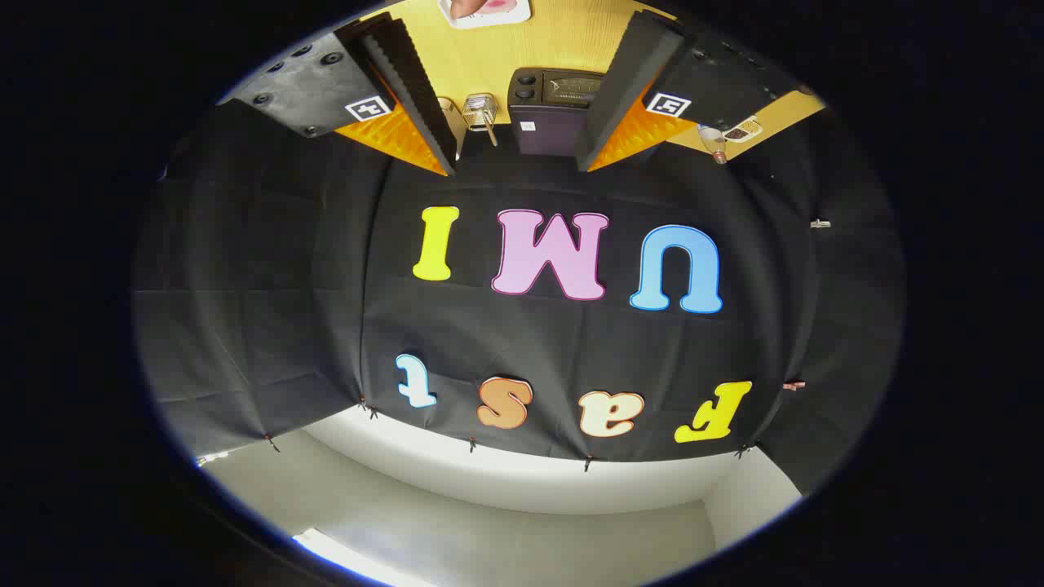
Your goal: Open the toaster oven, put the food inside, and close the toaster oven door.
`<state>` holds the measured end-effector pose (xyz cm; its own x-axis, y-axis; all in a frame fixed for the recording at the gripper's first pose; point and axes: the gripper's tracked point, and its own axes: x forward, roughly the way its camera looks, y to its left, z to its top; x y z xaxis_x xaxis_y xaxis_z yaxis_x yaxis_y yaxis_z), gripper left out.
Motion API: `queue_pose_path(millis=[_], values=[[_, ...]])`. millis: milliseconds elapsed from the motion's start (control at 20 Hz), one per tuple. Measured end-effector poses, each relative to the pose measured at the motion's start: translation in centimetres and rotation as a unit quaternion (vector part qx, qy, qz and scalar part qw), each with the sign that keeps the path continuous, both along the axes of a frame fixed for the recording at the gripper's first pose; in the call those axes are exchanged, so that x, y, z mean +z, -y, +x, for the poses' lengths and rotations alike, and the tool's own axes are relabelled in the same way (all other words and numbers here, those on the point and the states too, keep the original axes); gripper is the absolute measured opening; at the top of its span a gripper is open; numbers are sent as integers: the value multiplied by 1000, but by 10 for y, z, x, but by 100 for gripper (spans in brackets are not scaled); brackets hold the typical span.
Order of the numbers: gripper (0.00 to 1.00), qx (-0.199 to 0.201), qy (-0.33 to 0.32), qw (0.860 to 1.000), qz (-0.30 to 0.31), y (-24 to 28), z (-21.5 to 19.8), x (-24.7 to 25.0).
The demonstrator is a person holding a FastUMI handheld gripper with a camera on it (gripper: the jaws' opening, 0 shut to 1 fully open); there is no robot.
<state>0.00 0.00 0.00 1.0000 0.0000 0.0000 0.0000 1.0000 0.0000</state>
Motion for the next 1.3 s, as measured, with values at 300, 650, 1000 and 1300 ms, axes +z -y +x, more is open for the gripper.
queue_pose_path(millis=[300, 650, 1000, 1300], values=[[97, 2, -3, 1000, 0, -6, -1, -3], [97, -7, 3, 1000, -2, -5, -4, 1], [97, -4, -3, 1000, 0, -15, -4, -5], [97, 22, -61, 998, 22, -55, 23, -43]])
